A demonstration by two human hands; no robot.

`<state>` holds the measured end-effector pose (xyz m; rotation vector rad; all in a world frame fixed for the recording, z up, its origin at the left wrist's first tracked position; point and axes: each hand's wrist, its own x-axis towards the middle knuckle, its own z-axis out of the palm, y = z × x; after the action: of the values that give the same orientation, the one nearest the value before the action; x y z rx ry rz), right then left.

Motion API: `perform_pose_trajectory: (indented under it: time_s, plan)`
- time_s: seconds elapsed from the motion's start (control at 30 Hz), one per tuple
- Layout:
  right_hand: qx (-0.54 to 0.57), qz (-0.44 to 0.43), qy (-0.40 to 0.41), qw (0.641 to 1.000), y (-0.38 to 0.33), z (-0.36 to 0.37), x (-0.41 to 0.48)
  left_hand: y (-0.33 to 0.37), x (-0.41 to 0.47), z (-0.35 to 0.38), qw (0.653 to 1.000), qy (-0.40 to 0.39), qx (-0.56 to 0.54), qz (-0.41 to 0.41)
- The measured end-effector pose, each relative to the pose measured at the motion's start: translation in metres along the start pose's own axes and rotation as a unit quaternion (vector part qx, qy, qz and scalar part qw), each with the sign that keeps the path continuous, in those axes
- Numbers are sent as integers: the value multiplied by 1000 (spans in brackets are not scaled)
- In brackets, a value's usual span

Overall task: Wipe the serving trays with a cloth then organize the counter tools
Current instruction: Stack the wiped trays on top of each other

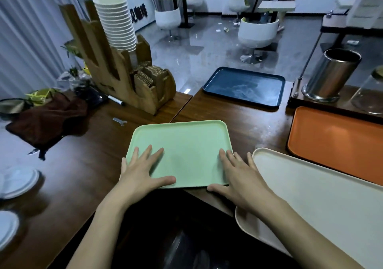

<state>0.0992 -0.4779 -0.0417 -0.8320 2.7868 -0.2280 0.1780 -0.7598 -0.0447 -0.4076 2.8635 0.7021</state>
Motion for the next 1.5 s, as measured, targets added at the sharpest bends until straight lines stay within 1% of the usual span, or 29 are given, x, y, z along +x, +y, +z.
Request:
perform_pose_trajectory:
  time_s: [0.13, 0.3, 0.43, 0.6, 0.73, 0.9, 0.97, 1.13, 1.33, 1.5]
  plan:
    - [18, 2, 5, 1000, 7, -6, 10, 2, 19, -2, 1000, 4, 24, 7]
    - [52, 18, 14, 998, 16, -17, 19, -2, 31, -6, 999, 21, -13, 36]
    - [57, 37, 22, 997, 19, -14, 23, -22, 23, -4, 996, 33, -83, -5]
    - [32, 71, 1, 997, 24, -12, 33, -26, 18, -3, 994, 54, -93, -35]
    - [60, 57, 23, 996, 27, -9, 37, -28, 16, -5, 993, 59, -96, -21]
    - [107, 28, 58, 992, 25, -11, 33, -25, 7, -4, 987, 58, -150, -9]
    - [124, 22, 87, 988, 30, -16, 30, -20, 6, -3, 981, 71, -180, 4]
    - [152, 38, 106, 982, 57, -27, 19, 7, 27, -5, 972, 86, -205, 71]
    - [199, 109, 156, 961, 95, -44, 23, 66, 82, -17, 960, 69, -234, 139]
    - [233, 147, 177, 945, 120, -59, 48, 89, 141, -36, 960, 31, -212, 177]
